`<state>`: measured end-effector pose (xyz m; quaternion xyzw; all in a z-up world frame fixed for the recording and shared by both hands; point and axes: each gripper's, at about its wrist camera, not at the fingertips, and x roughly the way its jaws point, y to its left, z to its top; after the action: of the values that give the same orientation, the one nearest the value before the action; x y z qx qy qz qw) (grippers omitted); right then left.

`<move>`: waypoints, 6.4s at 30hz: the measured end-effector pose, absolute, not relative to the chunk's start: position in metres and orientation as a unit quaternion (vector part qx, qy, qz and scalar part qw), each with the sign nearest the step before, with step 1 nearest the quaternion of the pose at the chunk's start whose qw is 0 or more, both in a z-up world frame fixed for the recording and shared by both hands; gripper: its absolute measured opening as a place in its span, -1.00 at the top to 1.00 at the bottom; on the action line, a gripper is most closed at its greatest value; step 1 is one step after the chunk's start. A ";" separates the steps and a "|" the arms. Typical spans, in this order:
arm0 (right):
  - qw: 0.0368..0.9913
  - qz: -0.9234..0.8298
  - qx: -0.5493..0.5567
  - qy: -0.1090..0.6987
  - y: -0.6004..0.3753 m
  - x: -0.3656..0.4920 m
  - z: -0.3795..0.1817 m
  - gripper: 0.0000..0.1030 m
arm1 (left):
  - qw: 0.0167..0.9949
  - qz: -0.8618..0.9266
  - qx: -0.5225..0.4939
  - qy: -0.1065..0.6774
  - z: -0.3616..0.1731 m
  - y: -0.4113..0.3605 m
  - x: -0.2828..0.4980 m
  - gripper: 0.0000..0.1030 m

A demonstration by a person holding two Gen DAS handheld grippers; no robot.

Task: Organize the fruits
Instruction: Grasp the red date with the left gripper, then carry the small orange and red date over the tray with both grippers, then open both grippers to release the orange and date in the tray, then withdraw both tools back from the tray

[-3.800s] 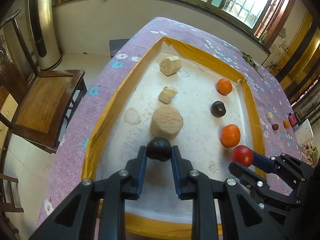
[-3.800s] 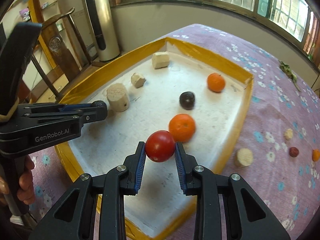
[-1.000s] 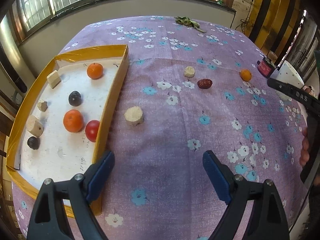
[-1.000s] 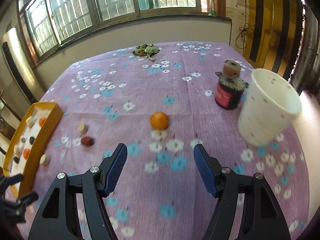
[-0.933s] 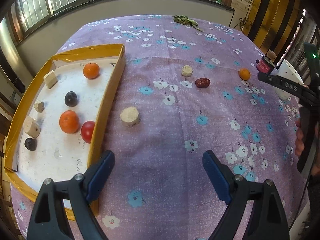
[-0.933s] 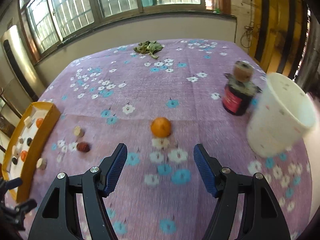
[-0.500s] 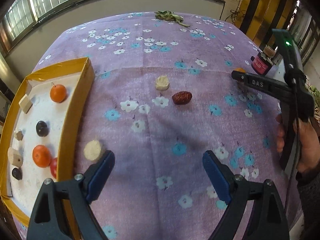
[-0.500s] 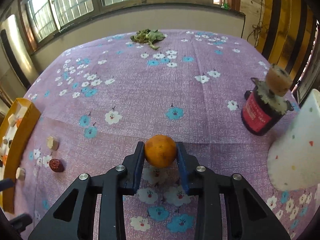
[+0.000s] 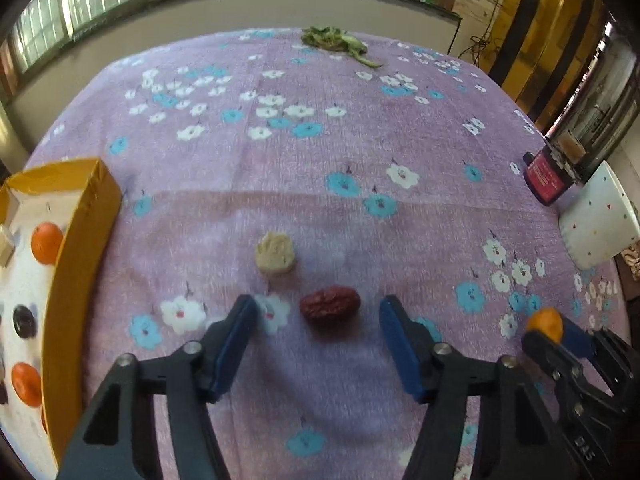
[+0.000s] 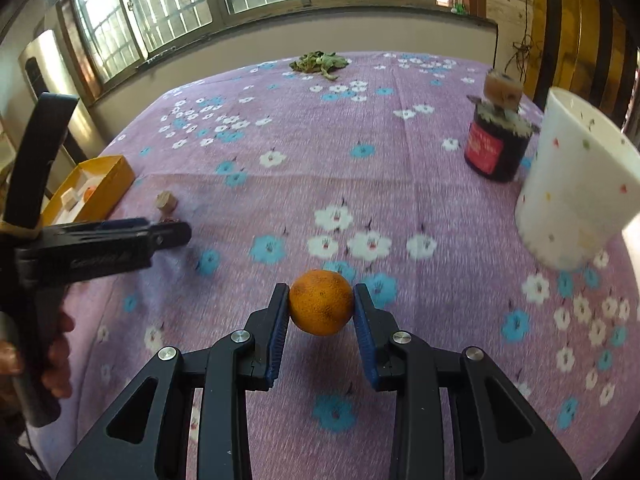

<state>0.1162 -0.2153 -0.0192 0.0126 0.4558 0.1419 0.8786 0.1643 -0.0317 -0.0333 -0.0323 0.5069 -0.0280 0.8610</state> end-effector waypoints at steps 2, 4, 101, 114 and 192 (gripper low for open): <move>0.877 0.143 0.021 0.458 -0.217 0.110 -0.020 0.40 | 0.870 -0.029 -0.011 0.493 -0.034 -0.034 0.162 0.13; 0.877 0.141 0.019 0.458 -0.217 0.104 -0.021 0.40 | 0.872 -0.032 0.003 0.488 -0.034 -0.032 0.160 0.35; 0.830 0.303 -0.123 0.453 0.121 0.022 0.003 0.41 | 0.868 0.080 -0.143 0.469 -0.010 0.281 -0.016 0.35; 0.818 0.304 -0.128 0.471 0.136 0.021 -0.014 0.39 | 0.866 0.082 -0.111 0.480 -0.021 0.276 -0.012 0.35; 0.880 0.179 0.001 0.439 -0.101 -0.008 0.023 -0.27 | 0.893 0.065 0.004 0.446 0.027 0.088 0.006 -0.76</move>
<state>-0.0081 -0.1009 0.0234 0.0009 0.4390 0.1791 0.8805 0.0062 0.0877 0.0266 0.0039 0.4456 0.0649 0.8929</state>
